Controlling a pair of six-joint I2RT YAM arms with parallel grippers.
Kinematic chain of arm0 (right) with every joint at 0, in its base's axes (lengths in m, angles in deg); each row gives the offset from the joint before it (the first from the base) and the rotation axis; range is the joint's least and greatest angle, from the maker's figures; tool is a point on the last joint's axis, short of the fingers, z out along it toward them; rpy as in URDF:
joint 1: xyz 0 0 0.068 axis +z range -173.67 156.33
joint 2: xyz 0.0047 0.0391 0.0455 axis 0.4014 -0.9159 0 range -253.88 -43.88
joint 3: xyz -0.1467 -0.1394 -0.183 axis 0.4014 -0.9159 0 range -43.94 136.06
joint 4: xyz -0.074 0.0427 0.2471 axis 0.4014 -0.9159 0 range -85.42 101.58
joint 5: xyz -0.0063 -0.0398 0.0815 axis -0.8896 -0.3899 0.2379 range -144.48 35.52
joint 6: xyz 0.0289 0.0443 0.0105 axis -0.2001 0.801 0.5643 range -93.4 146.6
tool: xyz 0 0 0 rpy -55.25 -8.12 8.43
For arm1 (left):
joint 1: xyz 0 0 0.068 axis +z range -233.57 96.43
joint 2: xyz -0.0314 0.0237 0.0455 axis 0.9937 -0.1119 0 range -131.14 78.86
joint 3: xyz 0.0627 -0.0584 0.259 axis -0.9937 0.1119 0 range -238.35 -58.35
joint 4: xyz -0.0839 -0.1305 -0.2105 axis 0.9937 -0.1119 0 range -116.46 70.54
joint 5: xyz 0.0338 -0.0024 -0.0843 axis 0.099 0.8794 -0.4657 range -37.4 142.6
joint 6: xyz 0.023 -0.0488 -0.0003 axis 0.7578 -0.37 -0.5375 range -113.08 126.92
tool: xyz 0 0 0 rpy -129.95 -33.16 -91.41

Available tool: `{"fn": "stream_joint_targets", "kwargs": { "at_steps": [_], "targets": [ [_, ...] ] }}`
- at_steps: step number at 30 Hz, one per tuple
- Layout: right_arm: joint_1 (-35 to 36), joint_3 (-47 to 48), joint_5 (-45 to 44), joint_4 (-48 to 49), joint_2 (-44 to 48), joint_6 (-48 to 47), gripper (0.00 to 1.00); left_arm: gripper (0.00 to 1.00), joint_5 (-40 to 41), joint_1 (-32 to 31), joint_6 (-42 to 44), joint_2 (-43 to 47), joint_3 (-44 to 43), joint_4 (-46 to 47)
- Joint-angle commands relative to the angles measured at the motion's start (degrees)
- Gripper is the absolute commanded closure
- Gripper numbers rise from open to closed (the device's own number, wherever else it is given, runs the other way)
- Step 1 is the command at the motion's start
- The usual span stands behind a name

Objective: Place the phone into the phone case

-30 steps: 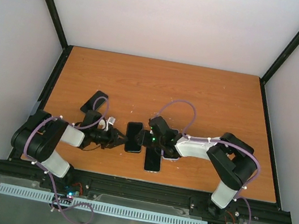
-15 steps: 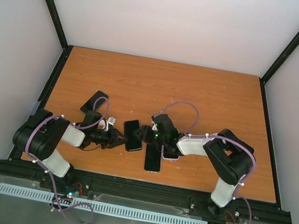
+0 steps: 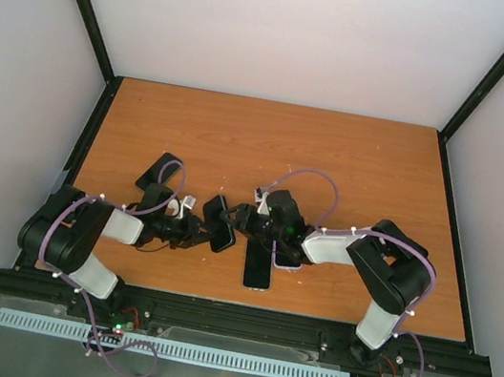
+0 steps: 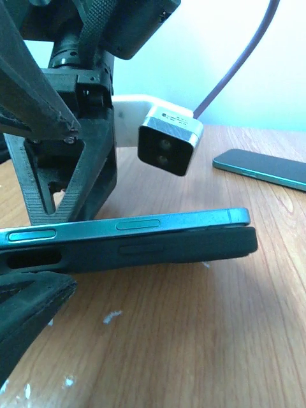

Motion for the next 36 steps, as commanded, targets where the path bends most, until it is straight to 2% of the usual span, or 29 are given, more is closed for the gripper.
{"fn": "stream_joint_targets", "kwargs": {
  "at_steps": [1,11,16,19,27,30,36],
  "targets": [
    [1.8,-1.1,7.8,5.2,0.7,2.8,0.44,0.72,5.3,-0.4,2.9,2.5,-1.6,-4.2],
    [1.8,-0.6,9.7,5.7,-1.7,3.0,0.43,0.7,6.3,-0.3,1.2,3.7,-0.4,-3.8],
    [1.8,0.8,9.0,2.6,-2.0,0.6,0.45,0.7,6.3,-0.3,0.6,3.6,-0.1,-3.5],
    [1.8,1.9,8.4,0.6,-2.0,-1.2,0.52,0.68,6.3,-0.3,0.3,3.8,-0.1,-3.5],
    [1.8,3.3,4.2,-5.9,-0.9,-5.4,0.87,0.65,5.8,-0.3,-0.1,4.0,-0.2,-3.6],
    [1.8,3.2,3.0,-6.9,-0.8,-6.1,0.92,0.63,5.6,-0.3,-0.1,3.9,-0.2,-3.4],
    [1.8,3.5,0.6,-10.0,-0.3,-7.8,0.95,0.61,5.3,-0.3,0.4,3.0,-0.7,-3.6]
  ]
}}
